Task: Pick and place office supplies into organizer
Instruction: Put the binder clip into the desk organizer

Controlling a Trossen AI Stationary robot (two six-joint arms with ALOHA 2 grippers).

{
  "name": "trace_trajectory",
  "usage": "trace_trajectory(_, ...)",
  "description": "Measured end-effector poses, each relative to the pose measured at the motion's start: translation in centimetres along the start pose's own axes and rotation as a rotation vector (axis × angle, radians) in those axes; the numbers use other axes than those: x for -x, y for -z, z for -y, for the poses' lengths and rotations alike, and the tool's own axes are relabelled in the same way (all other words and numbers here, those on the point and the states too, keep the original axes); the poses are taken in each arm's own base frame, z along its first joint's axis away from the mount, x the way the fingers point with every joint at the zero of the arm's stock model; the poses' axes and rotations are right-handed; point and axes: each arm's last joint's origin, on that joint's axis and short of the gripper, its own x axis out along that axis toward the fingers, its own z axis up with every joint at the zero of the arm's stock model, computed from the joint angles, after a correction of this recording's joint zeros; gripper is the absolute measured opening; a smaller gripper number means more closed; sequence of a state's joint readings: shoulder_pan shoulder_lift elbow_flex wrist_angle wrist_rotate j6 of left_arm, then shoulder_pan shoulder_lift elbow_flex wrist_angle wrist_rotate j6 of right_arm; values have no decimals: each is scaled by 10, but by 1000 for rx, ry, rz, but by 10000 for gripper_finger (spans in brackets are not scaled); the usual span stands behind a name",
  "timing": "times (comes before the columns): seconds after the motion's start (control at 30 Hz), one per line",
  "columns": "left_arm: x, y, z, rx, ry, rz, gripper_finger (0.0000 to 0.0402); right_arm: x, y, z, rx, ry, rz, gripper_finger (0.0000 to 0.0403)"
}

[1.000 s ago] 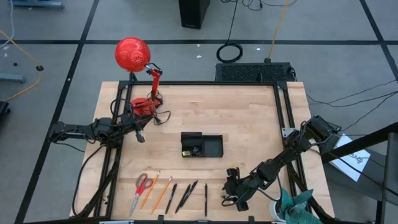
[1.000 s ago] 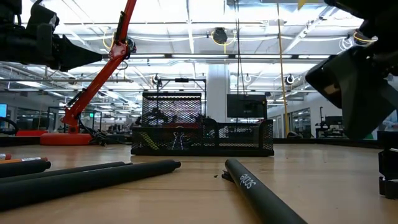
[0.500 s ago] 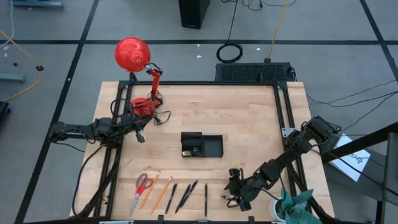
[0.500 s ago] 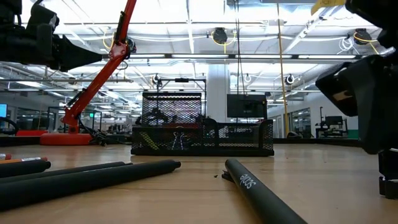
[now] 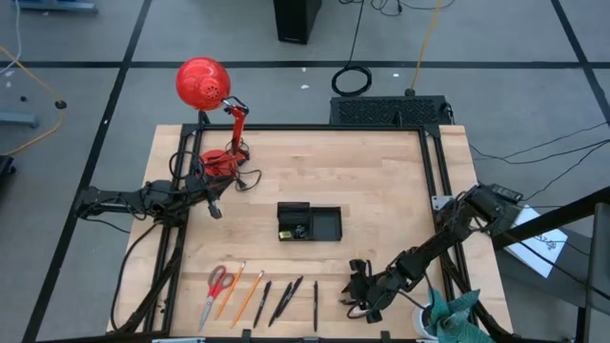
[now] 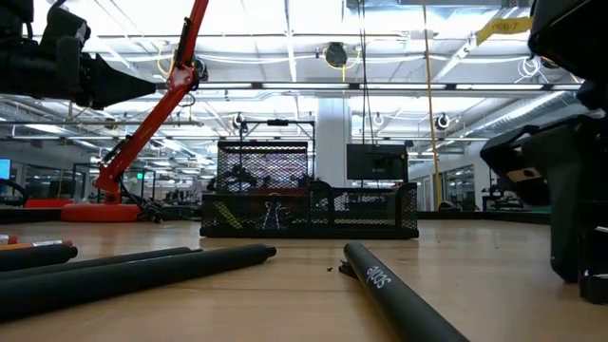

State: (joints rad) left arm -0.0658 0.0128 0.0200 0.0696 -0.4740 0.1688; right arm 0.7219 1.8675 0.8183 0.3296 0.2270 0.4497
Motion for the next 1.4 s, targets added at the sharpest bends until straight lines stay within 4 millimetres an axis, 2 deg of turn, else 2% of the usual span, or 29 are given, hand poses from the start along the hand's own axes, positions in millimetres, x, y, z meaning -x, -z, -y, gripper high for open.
trace_trajectory(0.47,0,2,0,-10,2,-16,47,-1,1,0,40,-9,-5,112)
trace_trajectory(0.6,0,2,0,-10,1,-16,47,-1,1,1,43,-5,-9,79)
trace_trajectory(0.8,0,2,0,-7,0,-16,47,0,-2,4,67,-10,-10,9)
trace_trajectory(0.9,0,2,0,-7,0,-16,47,5,-6,5,93,-22,-7,8)
trace_trajectory(1.17,0,2,0,-14,-3,-17,47,24,-33,13,186,7,103,4)
trace_trajectory(1.4,0,1,0,-13,-4,-15,47,36,-66,38,293,140,238,2)
